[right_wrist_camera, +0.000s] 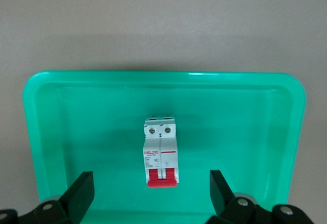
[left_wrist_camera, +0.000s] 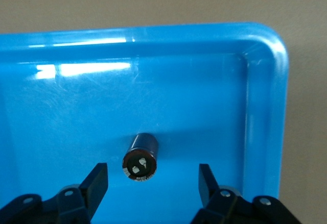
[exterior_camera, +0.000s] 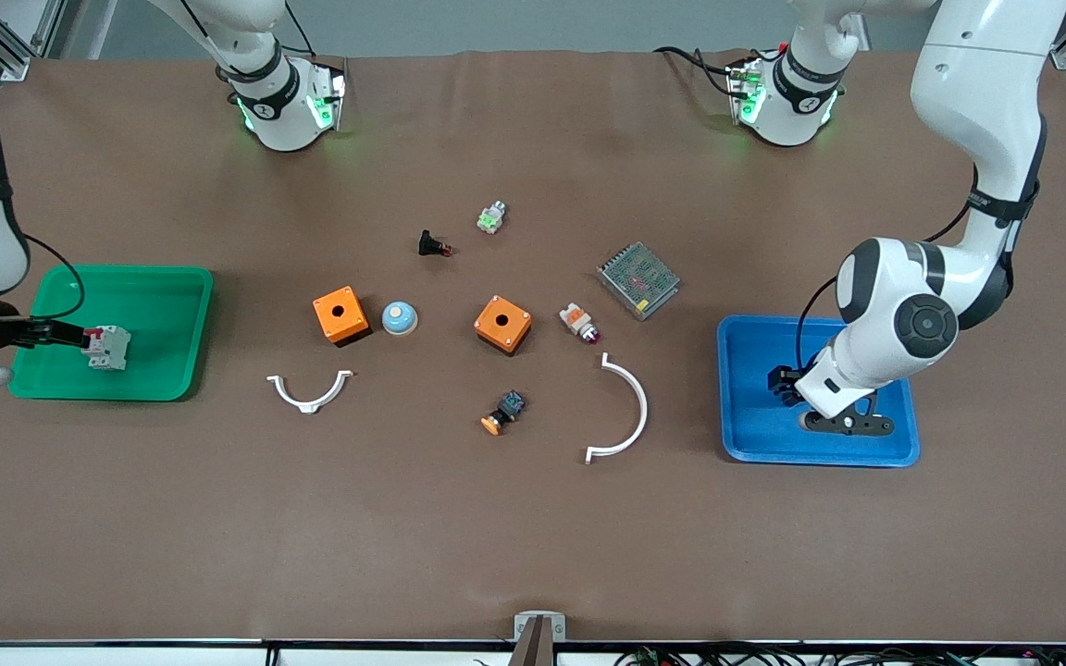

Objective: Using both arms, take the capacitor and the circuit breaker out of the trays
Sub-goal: 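Close the right gripper on the breaker while the left gripper grasps the capacitor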

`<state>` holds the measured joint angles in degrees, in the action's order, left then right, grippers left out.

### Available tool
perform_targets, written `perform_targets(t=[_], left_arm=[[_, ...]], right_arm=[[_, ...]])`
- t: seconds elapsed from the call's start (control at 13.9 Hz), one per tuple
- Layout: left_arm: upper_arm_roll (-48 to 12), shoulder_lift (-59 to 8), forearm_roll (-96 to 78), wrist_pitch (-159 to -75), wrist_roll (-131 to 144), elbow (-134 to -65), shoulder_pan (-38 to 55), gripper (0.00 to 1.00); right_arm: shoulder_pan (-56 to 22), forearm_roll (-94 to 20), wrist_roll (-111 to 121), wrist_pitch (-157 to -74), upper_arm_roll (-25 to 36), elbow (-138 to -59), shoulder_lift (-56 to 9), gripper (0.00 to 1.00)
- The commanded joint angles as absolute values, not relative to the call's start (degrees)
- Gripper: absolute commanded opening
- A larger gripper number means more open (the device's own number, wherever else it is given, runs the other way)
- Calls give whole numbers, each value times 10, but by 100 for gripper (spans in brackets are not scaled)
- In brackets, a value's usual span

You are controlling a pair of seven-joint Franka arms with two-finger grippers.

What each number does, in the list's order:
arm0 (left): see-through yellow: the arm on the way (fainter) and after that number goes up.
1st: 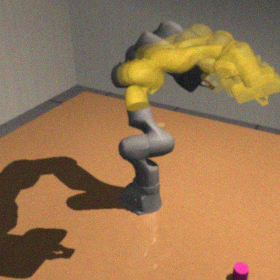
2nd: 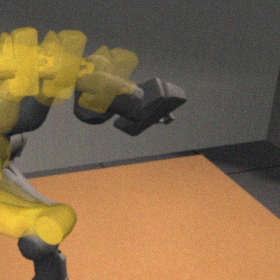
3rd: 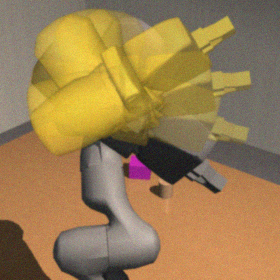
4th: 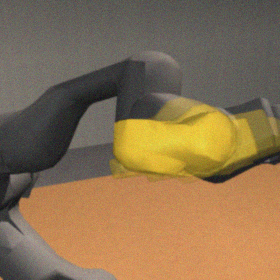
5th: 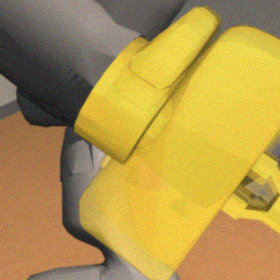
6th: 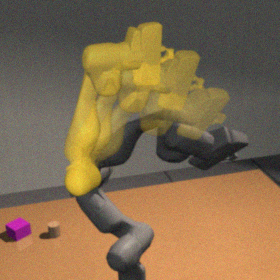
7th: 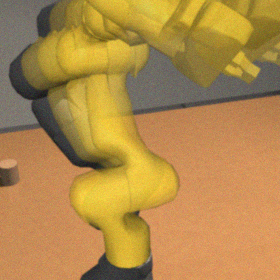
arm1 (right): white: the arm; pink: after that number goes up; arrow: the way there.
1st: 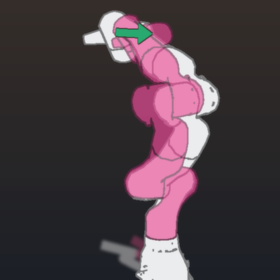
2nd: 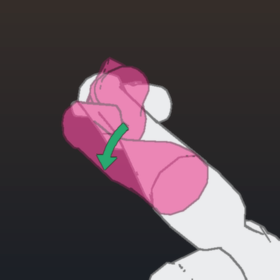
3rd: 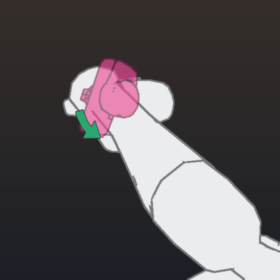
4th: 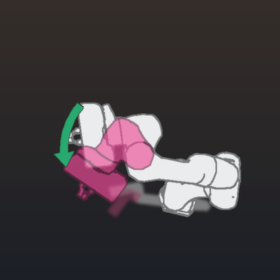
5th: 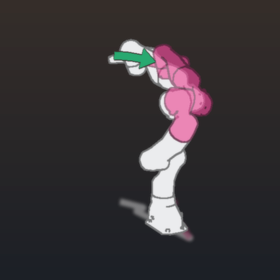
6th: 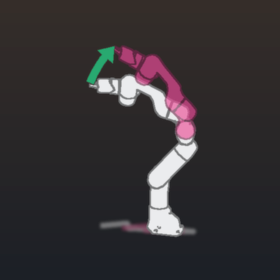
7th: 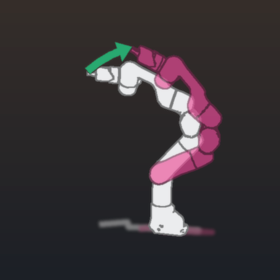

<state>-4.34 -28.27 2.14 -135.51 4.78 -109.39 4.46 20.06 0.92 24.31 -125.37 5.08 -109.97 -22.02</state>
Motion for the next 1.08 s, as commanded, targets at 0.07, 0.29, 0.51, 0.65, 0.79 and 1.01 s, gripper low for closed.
perform_targets(t=[0.07, 0.29, 0.51, 0.65, 0.79, 1.01], left_arm=[[-43, -280, 33, -1365, 51, -1111, 38, 77], [-43, -300, 33, -1388, 51, -1112, 37, 71], [-42, -310, 33, -1404, 52, -1111, 37, 66], [-40, -310, 33, -1404, 51, -1111, 37, 61], [-40, -314, 33, -1404, 51, -1111, 37, 51], [-40, -313, 33, -1403, 52, -1109, 38, 15]], right_arm=[[206, 19, 305, -1291, 48, -1127, -223, 100], [218, 19, 339, -1353, 48, -1146, -244, 100], [225, 19, 339, -1364, 47, -1155, -256, 92], [225, 18, 334, -1361, 47, -1159, -257, 69], [225, 18, 332, -1360, 47, -1162, -257, 54], [225, 16, 331, -1356, 47, -1162, -257, 26]])
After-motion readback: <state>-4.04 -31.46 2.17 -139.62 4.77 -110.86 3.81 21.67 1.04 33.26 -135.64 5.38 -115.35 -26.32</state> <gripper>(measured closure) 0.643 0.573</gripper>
